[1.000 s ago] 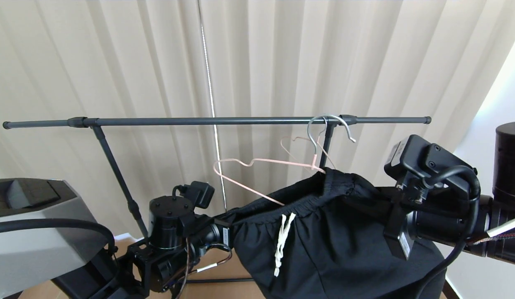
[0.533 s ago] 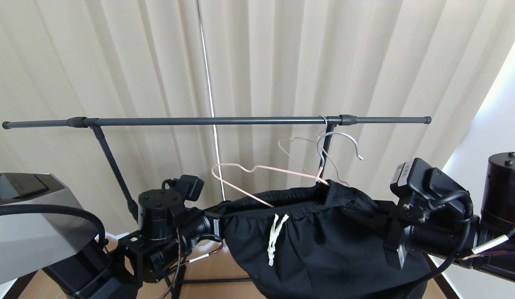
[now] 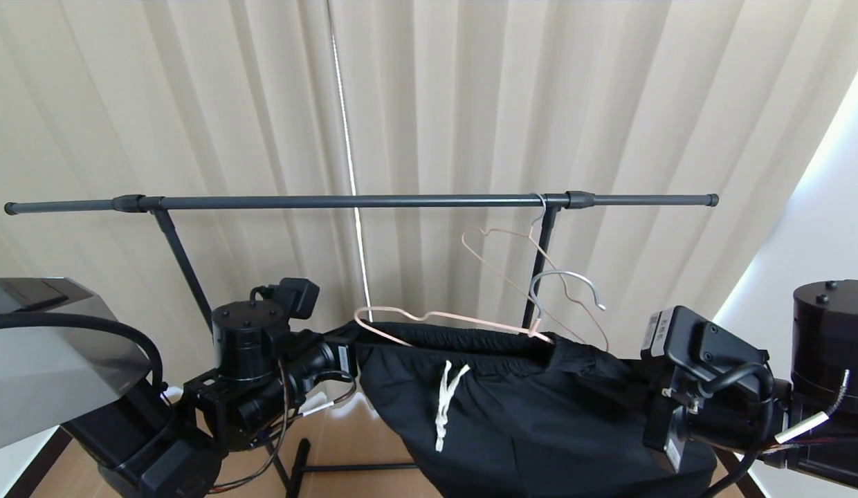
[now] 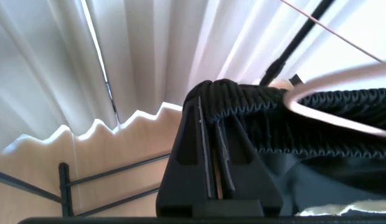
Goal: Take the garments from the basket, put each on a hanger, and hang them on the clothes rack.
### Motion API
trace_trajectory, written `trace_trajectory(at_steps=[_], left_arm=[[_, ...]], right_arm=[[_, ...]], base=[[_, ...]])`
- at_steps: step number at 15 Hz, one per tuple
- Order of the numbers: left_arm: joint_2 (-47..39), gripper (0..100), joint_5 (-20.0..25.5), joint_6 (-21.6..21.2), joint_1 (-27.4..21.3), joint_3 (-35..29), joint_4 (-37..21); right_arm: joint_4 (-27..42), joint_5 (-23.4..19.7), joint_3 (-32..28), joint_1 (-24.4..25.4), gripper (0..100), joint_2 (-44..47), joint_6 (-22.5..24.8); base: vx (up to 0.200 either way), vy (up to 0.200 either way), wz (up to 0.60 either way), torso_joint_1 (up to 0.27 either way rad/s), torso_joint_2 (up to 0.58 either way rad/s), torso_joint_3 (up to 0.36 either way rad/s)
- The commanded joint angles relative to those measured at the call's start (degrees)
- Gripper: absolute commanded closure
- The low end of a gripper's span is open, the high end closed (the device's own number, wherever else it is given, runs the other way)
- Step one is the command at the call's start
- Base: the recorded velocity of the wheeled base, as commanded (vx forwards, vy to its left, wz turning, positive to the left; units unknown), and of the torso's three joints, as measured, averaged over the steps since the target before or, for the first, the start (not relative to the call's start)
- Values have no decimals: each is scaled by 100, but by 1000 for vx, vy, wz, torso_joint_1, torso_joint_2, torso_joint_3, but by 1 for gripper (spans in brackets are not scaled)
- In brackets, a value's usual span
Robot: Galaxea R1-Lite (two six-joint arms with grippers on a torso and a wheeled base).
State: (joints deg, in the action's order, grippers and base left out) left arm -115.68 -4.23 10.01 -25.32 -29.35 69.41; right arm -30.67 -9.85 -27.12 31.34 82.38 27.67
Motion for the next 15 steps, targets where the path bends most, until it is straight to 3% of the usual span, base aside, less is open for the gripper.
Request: trace_trajectory(at_steps=[1,9,11,13,15], left_arm=[[-8,100,-8,1,89,-18,2],[362,100,1,-52,133,0,-68],[502,100,10,-227,97,0,-341],[845,100,28,-315,106,-273,-1061],[1232,100,28,-579,150,-809,-2283]], right_arm=[[0,1,49,-5,100,32,36],[17,9,181,-322,100,252,669],[17,9,172,-348,100,357,792],[17,9,172,-427,100,507,968],[17,9,172,-427,100,665,1065]], base=[[0,0,0,0,0,0],[0,0,0,0,0,0],[0,0,0,0,0,0],[0,0,0,0,0,0],[0,0,0,0,0,0]])
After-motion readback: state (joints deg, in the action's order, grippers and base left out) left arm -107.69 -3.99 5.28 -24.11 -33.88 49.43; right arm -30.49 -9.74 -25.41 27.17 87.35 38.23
